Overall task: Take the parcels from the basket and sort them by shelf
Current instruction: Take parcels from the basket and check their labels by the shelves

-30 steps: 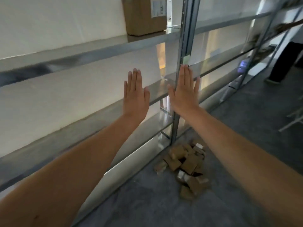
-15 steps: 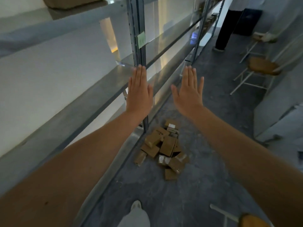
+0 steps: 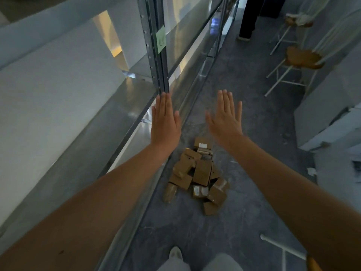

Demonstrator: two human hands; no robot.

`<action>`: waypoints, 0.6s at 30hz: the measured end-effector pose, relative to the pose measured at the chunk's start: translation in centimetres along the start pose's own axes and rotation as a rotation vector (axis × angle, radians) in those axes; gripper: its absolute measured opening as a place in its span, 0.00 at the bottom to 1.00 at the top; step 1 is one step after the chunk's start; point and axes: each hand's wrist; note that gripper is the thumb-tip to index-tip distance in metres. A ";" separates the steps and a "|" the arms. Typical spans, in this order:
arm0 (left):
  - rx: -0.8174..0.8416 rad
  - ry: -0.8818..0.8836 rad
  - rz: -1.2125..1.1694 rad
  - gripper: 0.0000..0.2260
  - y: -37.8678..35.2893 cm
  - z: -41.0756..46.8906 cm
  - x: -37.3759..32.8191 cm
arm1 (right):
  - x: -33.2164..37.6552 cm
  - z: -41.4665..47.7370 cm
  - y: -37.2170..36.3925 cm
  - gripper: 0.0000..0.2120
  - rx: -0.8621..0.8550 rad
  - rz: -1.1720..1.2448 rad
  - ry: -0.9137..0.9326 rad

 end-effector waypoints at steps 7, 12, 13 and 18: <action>0.068 0.047 0.011 0.25 -4.5 2.4 3.6 | -1.3 3.6 -6.7 0.32 0.064 -0.003 -0.014; 0.128 0.120 0.026 0.25 -9.4 4.5 6.0 | -3.5 7.8 -12.4 0.33 0.162 -0.002 0.003; 0.135 0.140 0.033 0.25 -10.7 5.0 6.6 | -4.0 8.7 -13.7 0.33 0.176 0.002 0.004; 0.177 0.272 0.071 0.24 -17.9 6.6 10.2 | -7.0 12.8 -21.2 0.32 0.266 0.045 -0.003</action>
Point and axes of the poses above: each hand's wrist, its own z-axis towards the middle knuckle, its own y-axis out of the back of the hand, x = y × z, and after that the axes turned 6 degrees about -x, right-handed
